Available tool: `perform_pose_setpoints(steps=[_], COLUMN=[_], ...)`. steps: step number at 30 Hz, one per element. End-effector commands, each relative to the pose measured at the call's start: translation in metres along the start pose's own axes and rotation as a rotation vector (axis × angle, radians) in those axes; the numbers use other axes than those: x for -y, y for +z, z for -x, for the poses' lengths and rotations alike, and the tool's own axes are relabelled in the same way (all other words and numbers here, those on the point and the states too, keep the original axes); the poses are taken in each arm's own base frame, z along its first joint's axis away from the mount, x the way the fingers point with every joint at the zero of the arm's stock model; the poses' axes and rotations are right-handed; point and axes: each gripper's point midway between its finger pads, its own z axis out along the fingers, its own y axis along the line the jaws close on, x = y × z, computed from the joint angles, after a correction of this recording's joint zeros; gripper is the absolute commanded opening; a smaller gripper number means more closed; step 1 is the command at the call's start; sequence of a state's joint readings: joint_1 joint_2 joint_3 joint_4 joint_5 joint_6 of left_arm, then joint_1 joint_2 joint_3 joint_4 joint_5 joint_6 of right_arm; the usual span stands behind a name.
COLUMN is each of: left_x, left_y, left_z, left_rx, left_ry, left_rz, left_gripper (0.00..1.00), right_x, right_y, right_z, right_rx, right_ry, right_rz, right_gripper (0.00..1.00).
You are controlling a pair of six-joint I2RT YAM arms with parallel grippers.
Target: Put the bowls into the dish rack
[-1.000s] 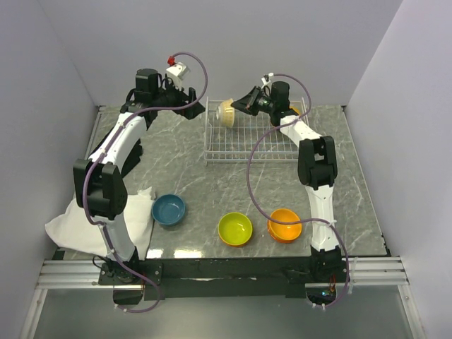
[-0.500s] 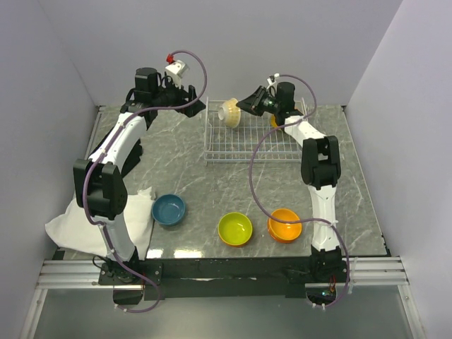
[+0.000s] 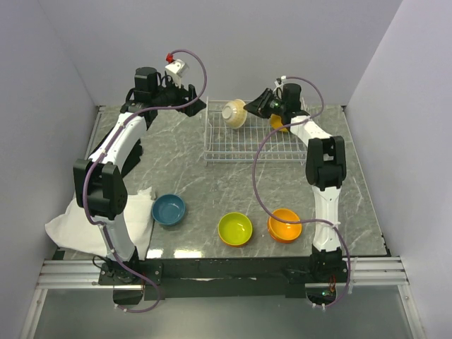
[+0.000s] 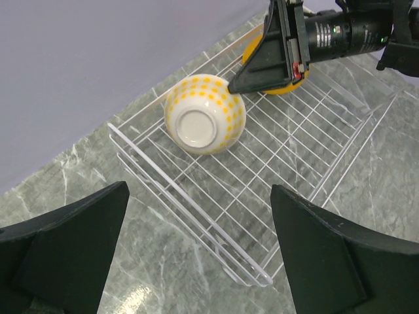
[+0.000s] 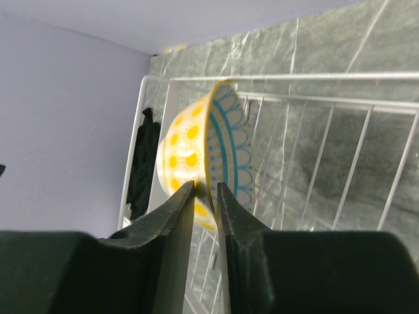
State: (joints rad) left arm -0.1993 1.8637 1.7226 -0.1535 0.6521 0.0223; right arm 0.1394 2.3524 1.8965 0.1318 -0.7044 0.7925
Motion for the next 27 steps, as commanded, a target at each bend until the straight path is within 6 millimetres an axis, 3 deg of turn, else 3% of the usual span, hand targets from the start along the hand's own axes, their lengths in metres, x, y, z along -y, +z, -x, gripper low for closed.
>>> perform_pose_setpoints(steps=[1, 6, 12, 18, 24, 27], left_x=[-0.003, -0.001, -0.004, -0.003, -0.005, -0.008], left_y=[0.002, 0.004, 0.004, 0.003, 0.003, 0.003], left_z=[0.01, 0.013, 0.014, 0.008, 0.006, 0.005], left_rx=[0.049, 0.062, 0.067, 0.058, 0.064, 0.07], left_ry=[0.021, -0.012, -0.008, -0.018, -0.031, -0.053], left_rz=[-0.017, -0.03, -0.016, -0.029, -0.029, -0.026], left_gripper=[0.97, 0.97, 0.97, 0.97, 0.97, 0.97], right_x=[-0.017, -0.019, -0.016, -0.005, 0.009, 0.016], right_y=[-0.012, -0.015, -0.021, -0.023, -0.027, -0.028], right_z=[-0.01, -0.017, -0.025, -0.029, -0.032, -0.032], right_rx=[-0.038, -0.059, -0.072, -0.065, -0.065, -0.062], right_ry=[-0.017, -0.006, 0.008, 0.016, 0.034, 0.04], right_rz=[0.013, 0.007, -0.019, -0.069, -0.141, -0.174], right_gripper=[0.25, 0.15, 0.17, 0.22, 0.36, 0.38])
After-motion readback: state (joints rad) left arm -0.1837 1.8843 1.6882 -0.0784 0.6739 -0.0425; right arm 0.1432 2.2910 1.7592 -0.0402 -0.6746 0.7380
